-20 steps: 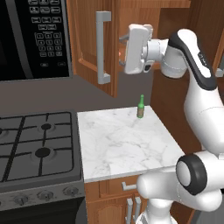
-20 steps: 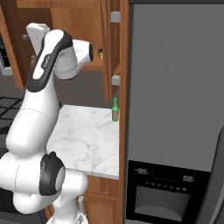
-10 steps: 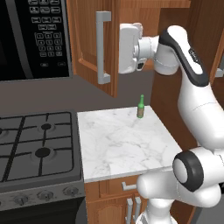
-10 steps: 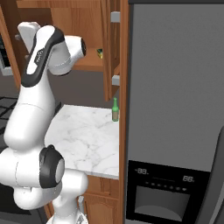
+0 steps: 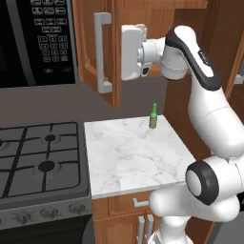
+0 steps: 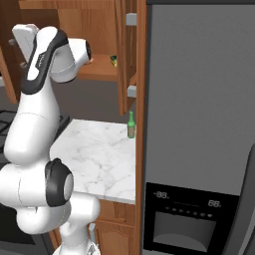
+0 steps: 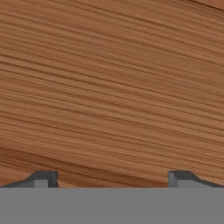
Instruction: Pick the bar soap and sponge from the cabinet and place them on the counter.
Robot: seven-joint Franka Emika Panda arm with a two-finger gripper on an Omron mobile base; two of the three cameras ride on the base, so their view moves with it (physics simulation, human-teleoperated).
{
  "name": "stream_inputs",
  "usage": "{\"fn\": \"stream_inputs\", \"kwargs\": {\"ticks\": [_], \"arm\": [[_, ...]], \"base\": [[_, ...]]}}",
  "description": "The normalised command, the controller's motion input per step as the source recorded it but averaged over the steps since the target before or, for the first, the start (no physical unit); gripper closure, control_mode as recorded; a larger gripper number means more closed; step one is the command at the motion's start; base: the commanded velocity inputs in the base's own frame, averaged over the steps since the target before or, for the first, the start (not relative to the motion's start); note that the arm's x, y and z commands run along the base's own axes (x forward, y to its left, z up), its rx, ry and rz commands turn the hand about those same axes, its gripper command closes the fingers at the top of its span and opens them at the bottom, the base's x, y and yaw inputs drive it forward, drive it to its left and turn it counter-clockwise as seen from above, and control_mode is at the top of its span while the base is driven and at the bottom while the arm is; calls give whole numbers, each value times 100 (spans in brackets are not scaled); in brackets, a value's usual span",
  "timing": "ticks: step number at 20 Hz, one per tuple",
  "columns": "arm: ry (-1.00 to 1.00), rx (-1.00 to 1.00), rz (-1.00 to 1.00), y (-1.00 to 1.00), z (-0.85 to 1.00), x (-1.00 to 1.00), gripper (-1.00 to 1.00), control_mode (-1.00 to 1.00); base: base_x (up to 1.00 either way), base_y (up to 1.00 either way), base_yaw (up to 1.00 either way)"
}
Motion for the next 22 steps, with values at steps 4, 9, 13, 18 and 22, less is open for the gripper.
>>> {"fn": "stream_inputs", "kwargs": {"ticks": [4, 9, 13, 18, 22], "arm": [[0, -3, 5, 41, 0, -24, -100, -100], [0, -5, 1, 56, 0, -35, -100, -100], [-1, -5, 0, 54, 0, -34, -100, -100], [-6, -5, 0, 28, 0, -42, -100, -100], [-8, -3, 0, 11, 0, -43, -100, -100]], "base": [[0, 0, 0], [0, 0, 0], [0, 0, 0], [0, 0, 0], [0, 0, 0]]}}
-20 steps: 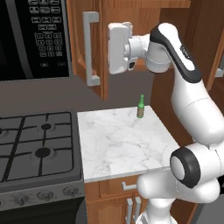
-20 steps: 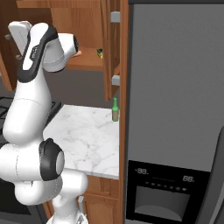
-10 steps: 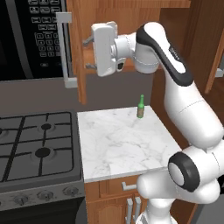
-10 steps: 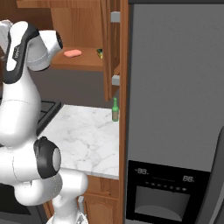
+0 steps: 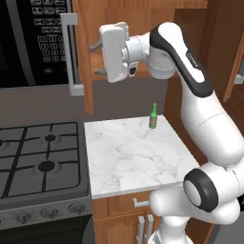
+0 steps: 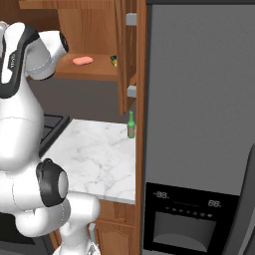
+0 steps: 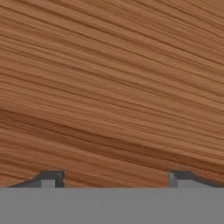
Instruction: Pick the bar soap and sponge from the cabinet and place them on the counter.
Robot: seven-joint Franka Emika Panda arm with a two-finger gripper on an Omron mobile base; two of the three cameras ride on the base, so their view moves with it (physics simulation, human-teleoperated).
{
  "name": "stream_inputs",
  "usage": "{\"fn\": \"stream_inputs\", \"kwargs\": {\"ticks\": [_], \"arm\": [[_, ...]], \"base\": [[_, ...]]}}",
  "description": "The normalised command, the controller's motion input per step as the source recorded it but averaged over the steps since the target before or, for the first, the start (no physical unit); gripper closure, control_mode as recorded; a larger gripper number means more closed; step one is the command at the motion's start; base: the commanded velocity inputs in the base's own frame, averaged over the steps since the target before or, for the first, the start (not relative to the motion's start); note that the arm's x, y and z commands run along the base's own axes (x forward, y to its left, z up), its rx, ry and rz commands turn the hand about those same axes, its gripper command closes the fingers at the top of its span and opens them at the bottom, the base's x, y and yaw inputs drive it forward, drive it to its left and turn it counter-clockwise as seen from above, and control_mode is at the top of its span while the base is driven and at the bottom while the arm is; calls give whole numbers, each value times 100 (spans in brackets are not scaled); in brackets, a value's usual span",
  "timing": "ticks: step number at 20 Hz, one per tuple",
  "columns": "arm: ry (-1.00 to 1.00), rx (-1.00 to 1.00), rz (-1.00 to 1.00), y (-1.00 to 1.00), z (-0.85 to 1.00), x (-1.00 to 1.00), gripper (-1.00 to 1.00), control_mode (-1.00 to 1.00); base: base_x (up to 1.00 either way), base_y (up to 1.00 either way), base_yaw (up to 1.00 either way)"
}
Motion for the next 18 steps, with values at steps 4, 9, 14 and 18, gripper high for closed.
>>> {"fn": "stream_inputs", "kwargs": {"ticks": [4, 9, 14, 18], "arm": [[-8, -1, 0, 0, 0, -38, -100, -100], [-13, 0, 0, -8, 0, -32, -100, -100], [-18, 0, 0, -44, 0, -28, -100, -100], [-20, 0, 0, -52, -1, -15, -100, -100]], "base": [[0, 0, 0], [0, 0, 0], [0, 0, 0], [0, 0, 0]]}}
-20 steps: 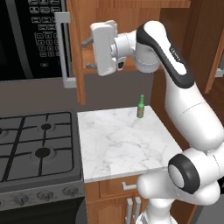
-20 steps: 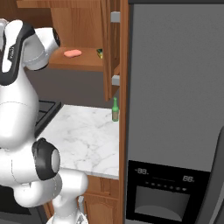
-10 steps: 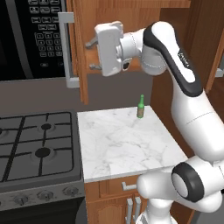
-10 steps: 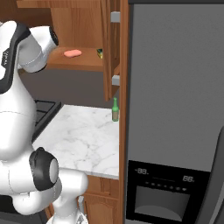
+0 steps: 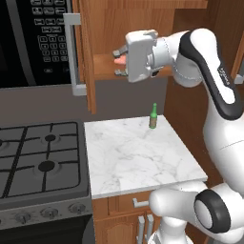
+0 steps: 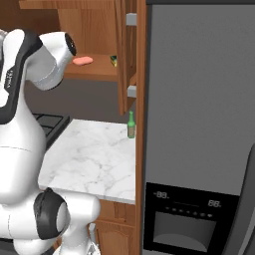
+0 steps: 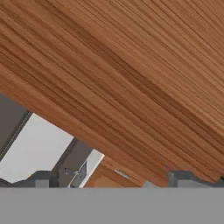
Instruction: Pick the bar soap and sponge from the cabinet and place them on the counter.
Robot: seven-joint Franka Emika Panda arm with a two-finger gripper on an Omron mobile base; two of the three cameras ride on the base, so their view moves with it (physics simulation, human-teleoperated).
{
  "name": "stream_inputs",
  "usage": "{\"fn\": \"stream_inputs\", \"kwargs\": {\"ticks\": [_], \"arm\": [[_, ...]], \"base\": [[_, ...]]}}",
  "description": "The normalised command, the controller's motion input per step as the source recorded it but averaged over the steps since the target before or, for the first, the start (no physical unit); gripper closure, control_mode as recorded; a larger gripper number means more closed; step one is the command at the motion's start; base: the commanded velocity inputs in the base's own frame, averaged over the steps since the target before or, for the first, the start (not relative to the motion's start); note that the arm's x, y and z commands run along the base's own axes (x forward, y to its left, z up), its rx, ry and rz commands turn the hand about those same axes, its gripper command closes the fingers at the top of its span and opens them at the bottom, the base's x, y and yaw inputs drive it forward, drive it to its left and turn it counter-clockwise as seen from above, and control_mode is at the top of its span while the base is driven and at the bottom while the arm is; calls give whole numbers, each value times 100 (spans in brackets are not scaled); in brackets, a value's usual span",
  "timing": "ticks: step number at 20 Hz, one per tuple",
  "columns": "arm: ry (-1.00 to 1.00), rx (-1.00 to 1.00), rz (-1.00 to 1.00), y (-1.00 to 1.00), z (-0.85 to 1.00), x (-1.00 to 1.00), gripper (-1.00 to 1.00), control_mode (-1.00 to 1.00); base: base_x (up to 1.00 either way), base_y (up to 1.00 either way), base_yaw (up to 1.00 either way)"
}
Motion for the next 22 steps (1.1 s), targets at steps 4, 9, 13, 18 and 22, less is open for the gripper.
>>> {"fn": "stream_inputs", "kwargs": {"ticks": [4, 9, 13, 18, 22], "arm": [[-25, -6, 0, -32, -6, -11, -100, -100], [-31, -18, 0, -16, -4, -22, -100, -100], [-27, -17, 0, -21, 0, -15, -100, -100], [-21, -8, 0, -50, 0, -18, -100, -100], [-12, 0, 0, -49, 0, -31, -100, -100]], "base": [[0, 0, 0], [0, 0, 0], [0, 0, 0], [0, 0, 0], [0, 0, 0]]}}
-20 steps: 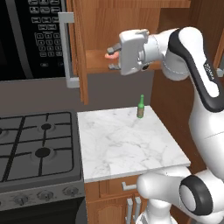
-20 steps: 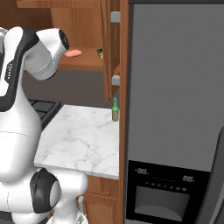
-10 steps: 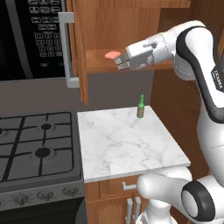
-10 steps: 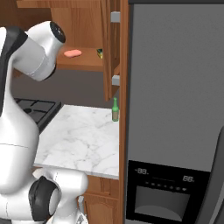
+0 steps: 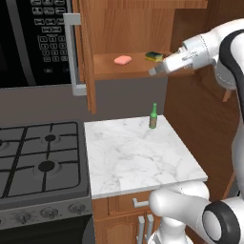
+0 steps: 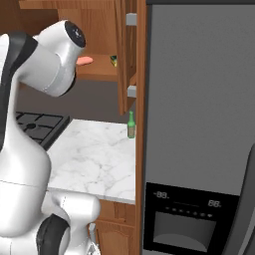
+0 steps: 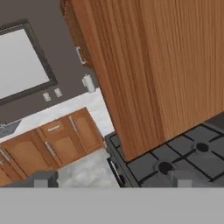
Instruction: Pick the bar soap and sponge from the cabinet and place them on the counter.
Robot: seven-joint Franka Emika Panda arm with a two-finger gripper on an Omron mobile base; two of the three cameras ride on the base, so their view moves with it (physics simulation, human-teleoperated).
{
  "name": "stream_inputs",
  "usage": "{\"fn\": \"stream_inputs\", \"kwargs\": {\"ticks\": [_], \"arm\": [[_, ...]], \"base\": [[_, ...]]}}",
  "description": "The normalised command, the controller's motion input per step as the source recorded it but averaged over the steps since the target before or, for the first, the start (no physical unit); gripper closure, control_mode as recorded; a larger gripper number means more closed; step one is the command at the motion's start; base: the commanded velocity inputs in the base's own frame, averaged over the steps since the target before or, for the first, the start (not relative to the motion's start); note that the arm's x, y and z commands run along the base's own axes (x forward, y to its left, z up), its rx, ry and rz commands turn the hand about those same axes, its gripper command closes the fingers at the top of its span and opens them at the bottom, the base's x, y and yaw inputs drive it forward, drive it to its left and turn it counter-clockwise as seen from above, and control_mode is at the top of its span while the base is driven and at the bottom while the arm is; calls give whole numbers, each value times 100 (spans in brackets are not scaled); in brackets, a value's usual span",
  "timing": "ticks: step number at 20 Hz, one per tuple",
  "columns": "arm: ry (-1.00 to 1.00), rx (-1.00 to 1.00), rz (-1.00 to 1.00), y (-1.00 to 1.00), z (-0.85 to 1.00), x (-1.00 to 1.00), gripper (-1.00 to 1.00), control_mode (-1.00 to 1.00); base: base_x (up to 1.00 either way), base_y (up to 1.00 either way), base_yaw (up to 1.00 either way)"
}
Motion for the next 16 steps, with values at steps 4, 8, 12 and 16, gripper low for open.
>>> {"fn": "stream_inputs", "kwargs": {"ticks": [4, 8, 12, 16], "arm": [[-20, 0, -2, -29, 0, -39, -100, -100], [-9, 3, -9, -38, 0, -33, -100, -100], [-7, 1, -14, -19, 0, -29, -100, -100], [-2, 0, -15, -18, -7, -9, -100, -100]], "base": [[0, 0, 0], [0, 0, 0], [0, 0, 0], [0, 0, 0]]}}
